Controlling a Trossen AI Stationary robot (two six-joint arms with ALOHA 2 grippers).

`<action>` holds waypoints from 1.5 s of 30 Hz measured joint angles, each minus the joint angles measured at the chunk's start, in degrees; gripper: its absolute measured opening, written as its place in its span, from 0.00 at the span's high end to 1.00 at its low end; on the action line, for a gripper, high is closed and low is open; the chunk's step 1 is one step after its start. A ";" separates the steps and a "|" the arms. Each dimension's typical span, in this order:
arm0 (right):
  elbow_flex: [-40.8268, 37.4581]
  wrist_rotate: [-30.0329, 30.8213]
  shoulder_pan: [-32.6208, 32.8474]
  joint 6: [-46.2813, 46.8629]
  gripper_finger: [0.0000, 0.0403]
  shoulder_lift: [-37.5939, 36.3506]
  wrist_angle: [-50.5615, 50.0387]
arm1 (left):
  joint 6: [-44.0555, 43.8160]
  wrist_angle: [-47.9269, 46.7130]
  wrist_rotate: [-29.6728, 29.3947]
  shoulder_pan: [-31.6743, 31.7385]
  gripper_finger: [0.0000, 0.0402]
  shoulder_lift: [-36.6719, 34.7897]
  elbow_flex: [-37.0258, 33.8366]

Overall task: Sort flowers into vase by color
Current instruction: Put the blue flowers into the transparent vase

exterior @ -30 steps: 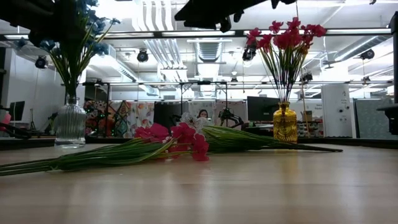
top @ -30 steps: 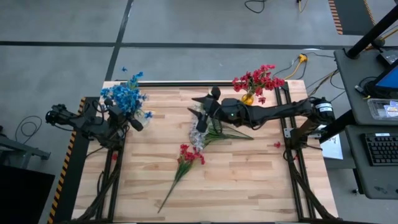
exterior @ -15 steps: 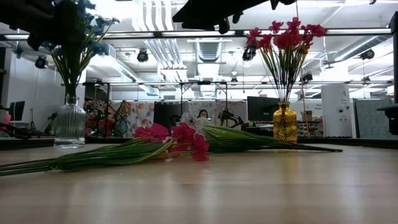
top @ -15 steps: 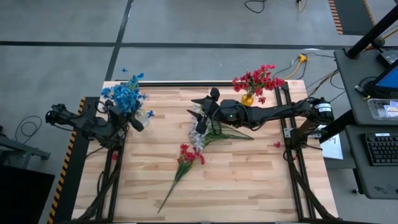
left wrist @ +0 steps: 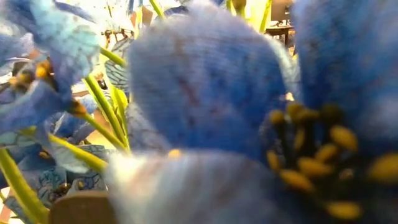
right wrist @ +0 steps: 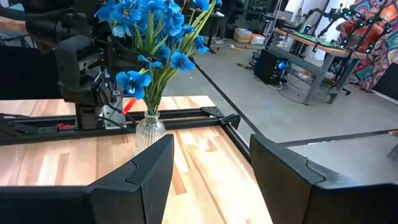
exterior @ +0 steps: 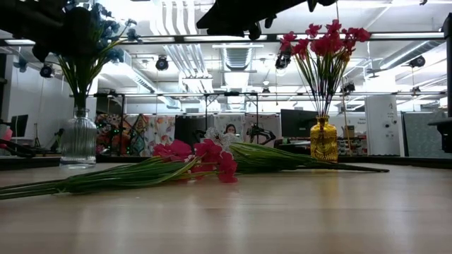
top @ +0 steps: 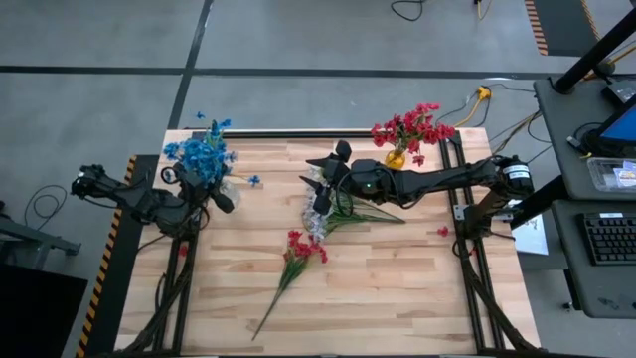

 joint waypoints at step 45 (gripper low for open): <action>-0.04 0.02 0.02 0.51 0.50 0.02 -2.71 | -6.07 -4.56 7.30 -0.09 0.24 6.54 7.59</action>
